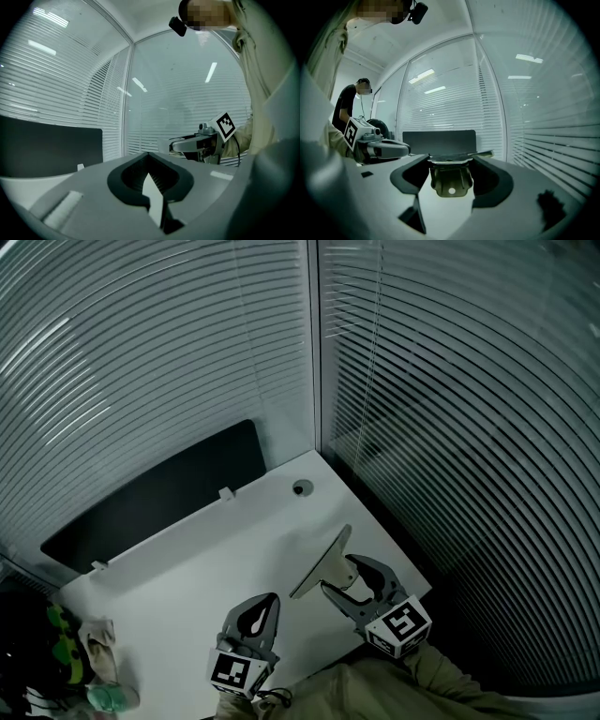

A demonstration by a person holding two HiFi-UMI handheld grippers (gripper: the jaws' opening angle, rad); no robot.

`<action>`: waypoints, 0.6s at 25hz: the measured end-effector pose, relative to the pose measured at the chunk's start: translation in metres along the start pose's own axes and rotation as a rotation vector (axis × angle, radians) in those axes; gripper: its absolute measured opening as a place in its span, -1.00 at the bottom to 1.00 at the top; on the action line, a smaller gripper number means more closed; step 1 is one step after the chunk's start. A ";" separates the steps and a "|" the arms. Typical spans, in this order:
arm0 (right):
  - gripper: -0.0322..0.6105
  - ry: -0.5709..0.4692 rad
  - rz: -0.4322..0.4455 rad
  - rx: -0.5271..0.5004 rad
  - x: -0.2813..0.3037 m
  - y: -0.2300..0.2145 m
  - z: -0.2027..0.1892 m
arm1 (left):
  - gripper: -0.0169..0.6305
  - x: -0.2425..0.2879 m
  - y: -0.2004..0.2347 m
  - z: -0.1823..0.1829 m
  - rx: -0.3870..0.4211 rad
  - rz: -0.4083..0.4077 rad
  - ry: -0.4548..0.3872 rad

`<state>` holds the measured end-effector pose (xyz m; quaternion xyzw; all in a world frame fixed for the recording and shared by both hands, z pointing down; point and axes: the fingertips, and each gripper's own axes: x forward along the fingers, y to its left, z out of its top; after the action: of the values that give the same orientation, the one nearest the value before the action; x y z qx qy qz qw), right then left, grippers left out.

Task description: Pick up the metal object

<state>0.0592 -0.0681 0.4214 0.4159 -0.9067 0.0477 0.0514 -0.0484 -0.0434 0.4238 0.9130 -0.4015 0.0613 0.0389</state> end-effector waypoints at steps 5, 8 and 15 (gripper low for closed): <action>-0.03 -0.008 0.008 -0.008 0.000 0.000 -0.002 | -0.93 0.002 0.000 -0.003 0.004 0.008 0.001; -0.03 -0.006 0.006 -0.019 -0.002 0.003 0.001 | -0.93 -0.001 0.002 -0.004 0.045 -0.004 -0.025; -0.03 0.000 0.018 -0.047 -0.001 0.000 -0.001 | -0.93 0.002 0.001 -0.003 0.015 0.014 0.003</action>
<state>0.0597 -0.0672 0.4221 0.4064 -0.9113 0.0266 0.0607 -0.0481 -0.0458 0.4273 0.9102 -0.4075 0.0661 0.0323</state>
